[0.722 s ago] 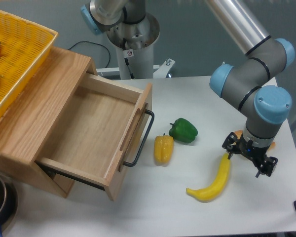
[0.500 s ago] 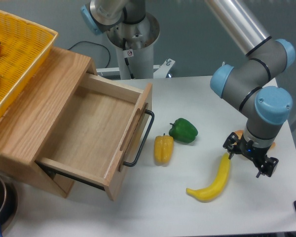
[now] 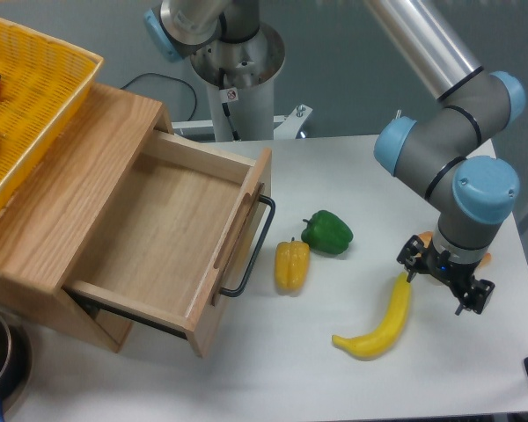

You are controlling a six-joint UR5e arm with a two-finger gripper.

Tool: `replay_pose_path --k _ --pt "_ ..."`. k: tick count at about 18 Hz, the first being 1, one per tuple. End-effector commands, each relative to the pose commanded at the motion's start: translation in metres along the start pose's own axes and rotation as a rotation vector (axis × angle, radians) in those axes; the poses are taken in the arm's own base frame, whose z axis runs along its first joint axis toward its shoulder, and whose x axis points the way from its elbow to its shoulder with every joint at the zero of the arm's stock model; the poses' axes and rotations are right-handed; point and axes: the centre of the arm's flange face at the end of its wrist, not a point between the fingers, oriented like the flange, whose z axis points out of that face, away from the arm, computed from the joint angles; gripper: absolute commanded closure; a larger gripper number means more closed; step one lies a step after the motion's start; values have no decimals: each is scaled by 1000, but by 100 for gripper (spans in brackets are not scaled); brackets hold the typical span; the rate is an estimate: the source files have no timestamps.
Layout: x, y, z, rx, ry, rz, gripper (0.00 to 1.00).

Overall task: Pick up the banana
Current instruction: 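Hover the open gripper above the yellow banana's stem end, then lower the gripper down onto the banana's stem end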

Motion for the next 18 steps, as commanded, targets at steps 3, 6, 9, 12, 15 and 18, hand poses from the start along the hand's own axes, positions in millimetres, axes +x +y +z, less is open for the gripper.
replay_pose_path --k 3,6,9,12,15,18 --pt "3 10 9 10 -2 -21 0" --pt "21 16 25 -27 40 -73 0" --pt "26 19 35 -37 62 -77 0" --pt "29 17 48 -41 81 -80 0" --pt "30 16 59 -42 97 -91 0" --pt "33 10 83 -49 122 -107 0"
